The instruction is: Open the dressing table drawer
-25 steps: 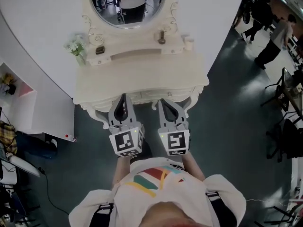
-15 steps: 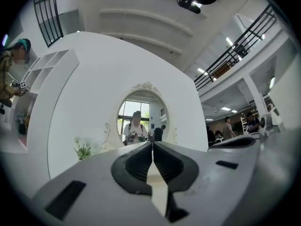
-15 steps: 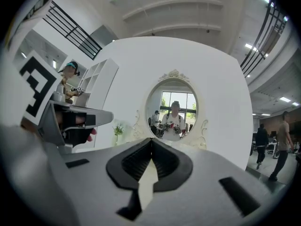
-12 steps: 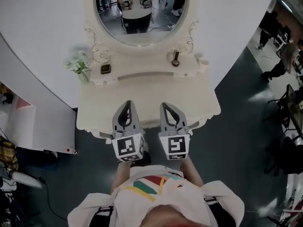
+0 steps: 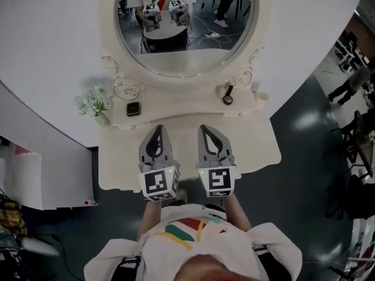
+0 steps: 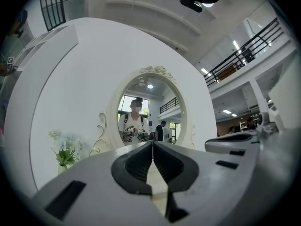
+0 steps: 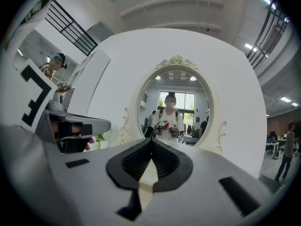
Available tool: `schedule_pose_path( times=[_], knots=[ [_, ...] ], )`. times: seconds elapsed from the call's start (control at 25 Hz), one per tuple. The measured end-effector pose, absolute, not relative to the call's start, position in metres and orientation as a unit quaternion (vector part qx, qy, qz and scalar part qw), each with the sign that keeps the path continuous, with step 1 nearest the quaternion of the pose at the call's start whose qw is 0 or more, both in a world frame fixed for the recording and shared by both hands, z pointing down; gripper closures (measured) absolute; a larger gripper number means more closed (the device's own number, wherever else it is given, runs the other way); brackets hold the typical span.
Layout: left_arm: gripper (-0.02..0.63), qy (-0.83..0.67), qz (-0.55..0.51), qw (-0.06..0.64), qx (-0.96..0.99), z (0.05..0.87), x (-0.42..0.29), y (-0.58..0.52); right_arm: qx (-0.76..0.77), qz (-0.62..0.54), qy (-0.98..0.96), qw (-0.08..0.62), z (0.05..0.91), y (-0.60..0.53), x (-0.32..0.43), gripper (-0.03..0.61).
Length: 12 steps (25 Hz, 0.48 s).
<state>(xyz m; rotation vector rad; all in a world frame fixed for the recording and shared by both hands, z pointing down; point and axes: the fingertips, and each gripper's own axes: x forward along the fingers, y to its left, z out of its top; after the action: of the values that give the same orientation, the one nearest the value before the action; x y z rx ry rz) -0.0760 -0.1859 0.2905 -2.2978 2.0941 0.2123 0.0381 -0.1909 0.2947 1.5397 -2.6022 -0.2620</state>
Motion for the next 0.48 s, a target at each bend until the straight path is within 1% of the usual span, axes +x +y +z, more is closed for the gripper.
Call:
schedule_pose_path(
  times=[0.28,0.48],
  knots=[
    [0.603,0.676,0.068,0.001,-0.734,0.292,-0.077,-0.219,0.489,-0.085,-0.866,0.051,0.299,-0.226,0.021,0.578],
    [0.603,0.690,0.067,0.011,-0.720,0.288,-0.077,-0.228,0.478,-0.078,-0.874,0.040,0.295,-0.242,0.018,0.578]
  ],
)
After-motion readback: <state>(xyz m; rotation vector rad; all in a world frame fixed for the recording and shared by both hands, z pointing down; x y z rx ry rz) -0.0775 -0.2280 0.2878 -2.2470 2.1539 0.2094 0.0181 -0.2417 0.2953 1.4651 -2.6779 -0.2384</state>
